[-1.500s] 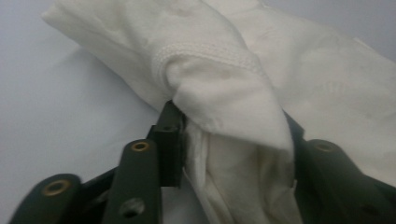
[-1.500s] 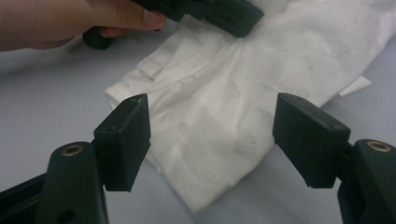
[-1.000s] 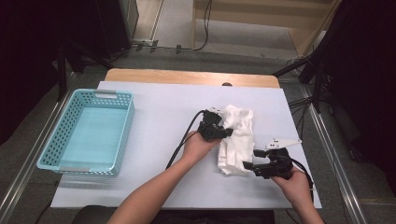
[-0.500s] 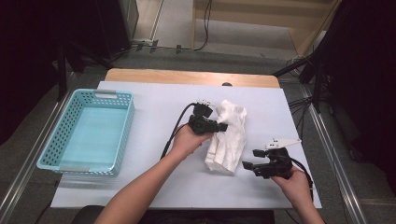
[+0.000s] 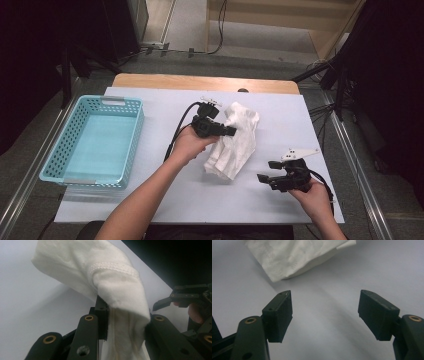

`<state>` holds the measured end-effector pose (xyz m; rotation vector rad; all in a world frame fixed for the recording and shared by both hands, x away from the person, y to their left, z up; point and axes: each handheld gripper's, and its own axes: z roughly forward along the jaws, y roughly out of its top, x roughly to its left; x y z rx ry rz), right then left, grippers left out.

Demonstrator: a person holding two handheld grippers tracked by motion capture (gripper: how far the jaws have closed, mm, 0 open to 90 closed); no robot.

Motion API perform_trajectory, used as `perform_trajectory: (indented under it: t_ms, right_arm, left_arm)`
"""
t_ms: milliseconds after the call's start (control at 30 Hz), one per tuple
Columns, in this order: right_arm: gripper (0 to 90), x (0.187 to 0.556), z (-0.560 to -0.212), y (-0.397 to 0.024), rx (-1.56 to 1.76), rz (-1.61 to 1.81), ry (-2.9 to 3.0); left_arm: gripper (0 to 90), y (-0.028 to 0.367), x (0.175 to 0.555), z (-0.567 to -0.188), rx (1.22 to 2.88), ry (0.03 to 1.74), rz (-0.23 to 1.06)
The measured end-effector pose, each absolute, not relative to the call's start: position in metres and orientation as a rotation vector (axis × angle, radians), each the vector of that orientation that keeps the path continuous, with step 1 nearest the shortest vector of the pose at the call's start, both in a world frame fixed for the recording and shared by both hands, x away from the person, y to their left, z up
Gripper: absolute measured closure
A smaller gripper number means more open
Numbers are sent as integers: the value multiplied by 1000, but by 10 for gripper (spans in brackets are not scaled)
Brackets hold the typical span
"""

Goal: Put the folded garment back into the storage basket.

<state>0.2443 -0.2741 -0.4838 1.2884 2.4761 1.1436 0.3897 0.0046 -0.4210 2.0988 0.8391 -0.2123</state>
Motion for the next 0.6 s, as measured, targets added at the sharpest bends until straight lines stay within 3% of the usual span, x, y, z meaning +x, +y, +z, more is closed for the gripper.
perform_trajectory:
  t_ms: [600]
  right_arm:
    - [261, 253, -482, -265, 1238, 1158, 2512]
  left_arm:
    - [719, 39, 388, -393, 2088, 843, -245]
